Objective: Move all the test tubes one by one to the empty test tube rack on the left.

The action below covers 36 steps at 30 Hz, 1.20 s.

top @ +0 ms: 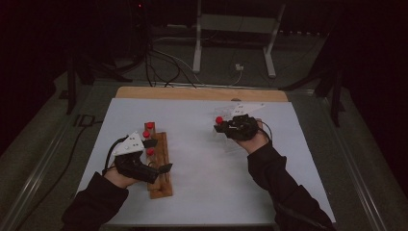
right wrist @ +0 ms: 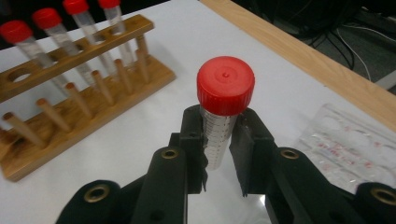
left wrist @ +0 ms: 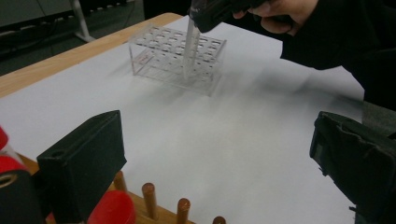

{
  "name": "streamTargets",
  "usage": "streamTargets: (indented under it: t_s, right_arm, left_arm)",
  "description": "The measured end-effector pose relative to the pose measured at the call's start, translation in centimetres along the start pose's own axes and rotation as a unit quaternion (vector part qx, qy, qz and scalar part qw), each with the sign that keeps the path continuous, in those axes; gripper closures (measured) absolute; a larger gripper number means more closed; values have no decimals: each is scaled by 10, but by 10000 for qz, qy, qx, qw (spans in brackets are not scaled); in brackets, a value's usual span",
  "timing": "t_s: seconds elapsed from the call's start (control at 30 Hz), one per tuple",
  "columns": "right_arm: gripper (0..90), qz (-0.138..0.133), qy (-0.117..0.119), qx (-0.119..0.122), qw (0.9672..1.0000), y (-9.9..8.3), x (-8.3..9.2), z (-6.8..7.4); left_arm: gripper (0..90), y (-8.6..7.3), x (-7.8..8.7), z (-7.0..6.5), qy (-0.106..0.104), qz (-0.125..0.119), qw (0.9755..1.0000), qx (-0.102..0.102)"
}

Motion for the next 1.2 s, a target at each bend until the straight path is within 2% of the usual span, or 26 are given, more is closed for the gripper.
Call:
streamTargets:
  t_s: [0.17,0.53,0.77,0.87,0.93,1.03,1.2]
  right_arm:
    - [753,-2,128,48,9999,-6,2,17]
    - [753,88,409,188,9989,-19,3,55]
    - [753,201,612,223,9977,-26,1,81]
    - [753,236,703,220,9970,-29,-1,89]
    - [753,266,752,215,9966,-30,-2,94]
    - [753,273,825,241,9959,-30,-3,100]
    - [753,263,904,216,9953,-29,-3,108]
  left_arm:
    - [41,2,-4,-3,-91,-2,10000,20]
    - [43,11,-14,-11,-240,60,9996,-106]
    - [79,15,-25,-18,-443,107,9988,-187]
    - [164,16,-31,-23,-546,103,9982,-231]
    - [175,17,-34,-25,-569,147,9979,-263]
    - [239,19,-39,-27,-592,165,9976,-320]
    - [384,23,-48,-33,-648,231,9968,-413]
Point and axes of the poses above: each handheld gripper's, and its own axes: x roughly backward along the jaws, y roughly out of its top, z roughly to its left, the point moved 1 cm from there along -x, roughly forward along the jaws, and after that the axes turned 5 degrees about -z, right-handed, at the moved point
